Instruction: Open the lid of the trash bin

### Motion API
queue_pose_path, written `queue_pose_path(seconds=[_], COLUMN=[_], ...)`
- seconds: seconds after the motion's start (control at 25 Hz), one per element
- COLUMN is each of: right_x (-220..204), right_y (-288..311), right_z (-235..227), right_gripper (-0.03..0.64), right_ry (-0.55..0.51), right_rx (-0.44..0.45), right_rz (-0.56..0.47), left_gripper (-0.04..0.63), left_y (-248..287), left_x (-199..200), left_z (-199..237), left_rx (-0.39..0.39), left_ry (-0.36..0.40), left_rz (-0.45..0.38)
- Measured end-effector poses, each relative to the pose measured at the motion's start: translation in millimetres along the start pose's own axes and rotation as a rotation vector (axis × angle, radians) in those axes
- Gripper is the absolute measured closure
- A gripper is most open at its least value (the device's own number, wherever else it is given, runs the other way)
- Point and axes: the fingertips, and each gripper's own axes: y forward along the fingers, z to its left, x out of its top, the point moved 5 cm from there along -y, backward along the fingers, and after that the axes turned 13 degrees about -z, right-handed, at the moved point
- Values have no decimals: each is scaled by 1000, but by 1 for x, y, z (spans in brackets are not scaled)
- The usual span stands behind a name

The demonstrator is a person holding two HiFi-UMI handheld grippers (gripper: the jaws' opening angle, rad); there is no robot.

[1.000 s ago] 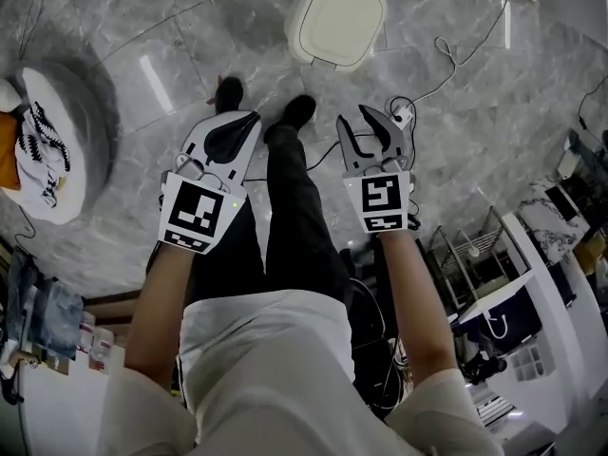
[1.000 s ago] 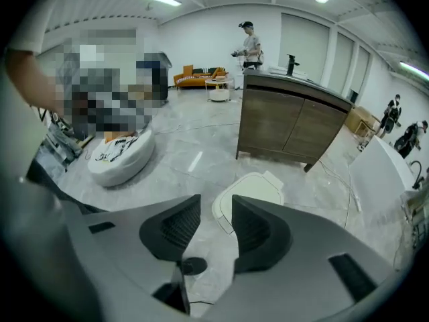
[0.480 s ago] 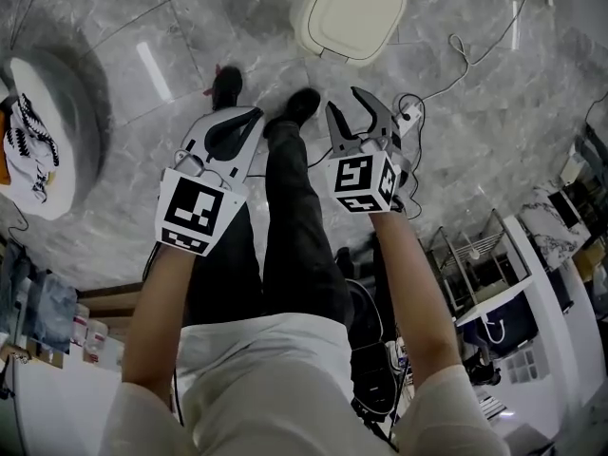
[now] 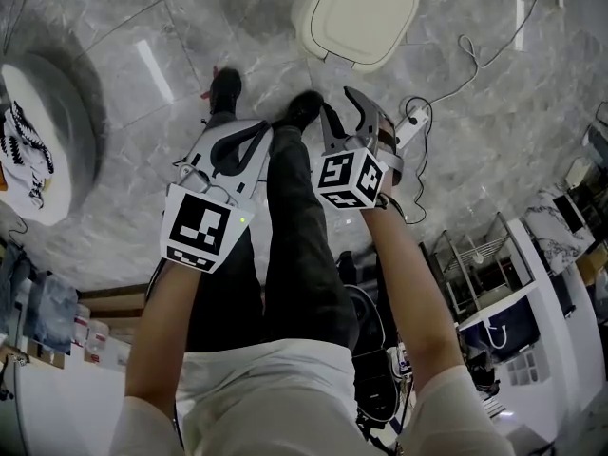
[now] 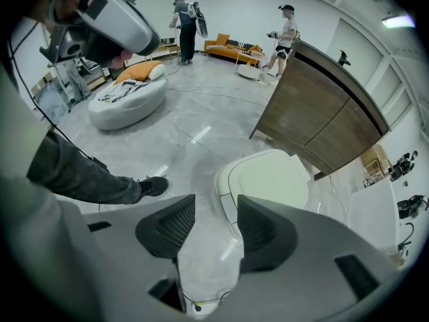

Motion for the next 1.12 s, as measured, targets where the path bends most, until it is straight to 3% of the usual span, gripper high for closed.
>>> queue_pose_path(seconds=[0.68, 1.12], right_x=[-42, -66], right_y=[53, 81], right_z=[-2, -5], right_gripper=[425, 419], right_ry=[57, 19], right_rx=[-13, 57], right_rz=[44, 99], left_gripper=[577, 577], left_y=[26, 37], left_x=[-28, -37], left_z=[10, 9], left_rx=[13, 16], left_ry=[-32, -58], left_rz=[29, 39])
